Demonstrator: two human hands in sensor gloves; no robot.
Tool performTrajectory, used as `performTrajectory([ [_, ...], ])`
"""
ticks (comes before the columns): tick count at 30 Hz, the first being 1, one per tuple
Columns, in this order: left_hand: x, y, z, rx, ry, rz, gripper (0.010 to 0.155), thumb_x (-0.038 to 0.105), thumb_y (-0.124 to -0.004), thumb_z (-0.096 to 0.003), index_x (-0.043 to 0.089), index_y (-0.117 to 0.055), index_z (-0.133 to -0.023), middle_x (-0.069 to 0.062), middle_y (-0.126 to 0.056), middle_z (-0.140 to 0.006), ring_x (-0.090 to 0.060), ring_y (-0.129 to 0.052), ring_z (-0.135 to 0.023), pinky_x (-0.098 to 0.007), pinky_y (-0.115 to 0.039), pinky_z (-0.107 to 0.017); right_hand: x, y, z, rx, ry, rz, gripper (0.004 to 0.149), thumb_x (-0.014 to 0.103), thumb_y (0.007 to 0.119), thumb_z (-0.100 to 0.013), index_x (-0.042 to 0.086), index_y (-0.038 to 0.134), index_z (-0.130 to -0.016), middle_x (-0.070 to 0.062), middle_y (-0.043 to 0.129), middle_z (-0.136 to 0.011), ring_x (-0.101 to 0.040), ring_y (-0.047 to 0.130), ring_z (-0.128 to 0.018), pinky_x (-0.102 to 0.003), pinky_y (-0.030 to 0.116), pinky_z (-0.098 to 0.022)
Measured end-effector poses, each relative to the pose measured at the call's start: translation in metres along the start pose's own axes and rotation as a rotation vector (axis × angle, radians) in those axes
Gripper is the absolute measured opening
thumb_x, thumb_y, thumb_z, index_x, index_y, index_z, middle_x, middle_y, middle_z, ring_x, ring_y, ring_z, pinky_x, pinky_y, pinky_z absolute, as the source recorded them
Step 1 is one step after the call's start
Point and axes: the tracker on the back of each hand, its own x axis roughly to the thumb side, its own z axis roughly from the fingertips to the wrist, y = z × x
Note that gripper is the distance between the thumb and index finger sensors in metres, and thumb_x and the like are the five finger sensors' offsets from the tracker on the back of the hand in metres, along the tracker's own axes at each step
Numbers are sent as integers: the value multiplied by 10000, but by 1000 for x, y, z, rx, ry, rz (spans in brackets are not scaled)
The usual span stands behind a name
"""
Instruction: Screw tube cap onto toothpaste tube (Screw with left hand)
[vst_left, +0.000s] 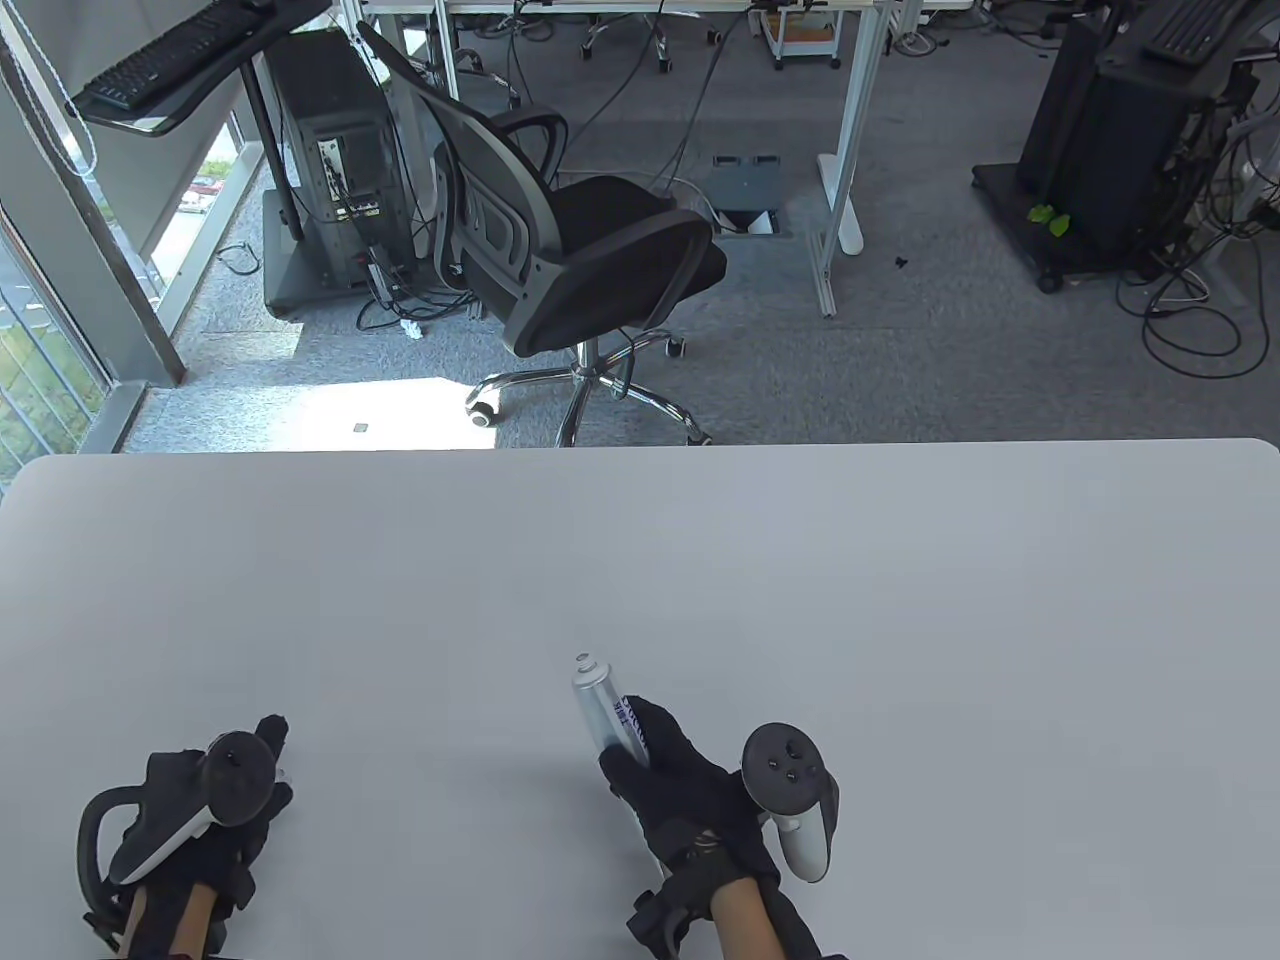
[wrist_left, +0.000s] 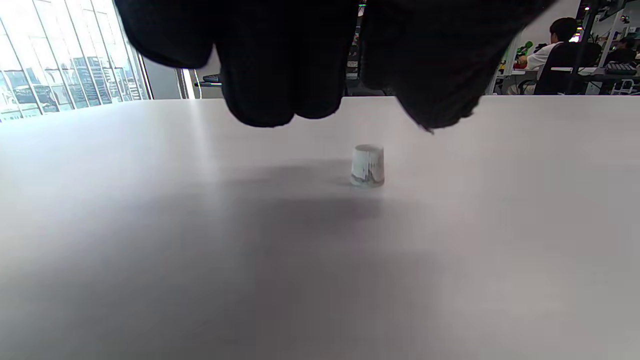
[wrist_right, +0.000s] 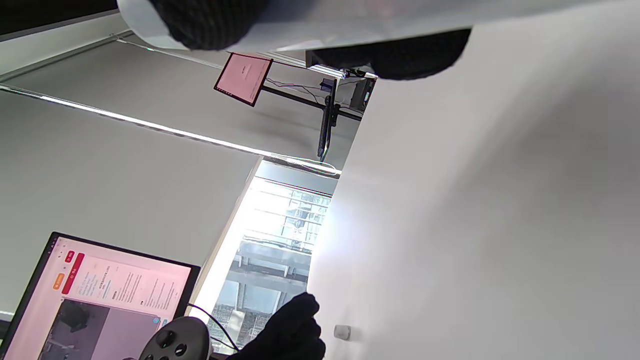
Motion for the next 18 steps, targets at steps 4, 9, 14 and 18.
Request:
performTrajectory([
  [4, 12, -13, -11, -50, 24, -111, 555, 391, -809, -559, 327, -649, -1087, -35, -790, -1014, -249, -882, -842, -561, -662, -687, 1, 7, -2, 43, 3, 30, 502, 292, 729, -594, 279, 504, -1042, -228, 539, -1024, -540, 624, -863, -762, 469, -625],
  [9, 29, -10, -11, 66, 18, -120, 467, 360, -832, -545, 290, -765, -1002, -14, -900, -887, -226, -956, -712, -544, -714, -644, 6, 14, -3, 109, -15, 72, 503, 290, 725, -598, 289, 497, -1046, -225, 534, -1030, -538, 622, -869, -760, 470, -627],
  [14, 52, 6, -1, 176, -98, 145, 477, 414, -774, -553, 244, -749, -998, -22, -899, -848, -217, -958, -667, -539, -723, -629, 10, 18, -1, 131, -33, 67, 503, 287, 723, -599, 290, 497, -1047, -225, 534, -1031, -539, 625, -866, -759, 474, -627],
  [18, 77, 29, 12, 307, -232, 471, 488, 432, -719, -569, 198, -734, -998, -47, -901, -840, -229, -967, -643, -543, -735, -605, 13, 17, 0, 112, -47, 74, 503, 288, 728, -594, 290, 504, -1045, -221, 539, -1029, -532, 632, -861, -755, 482, -626],
])
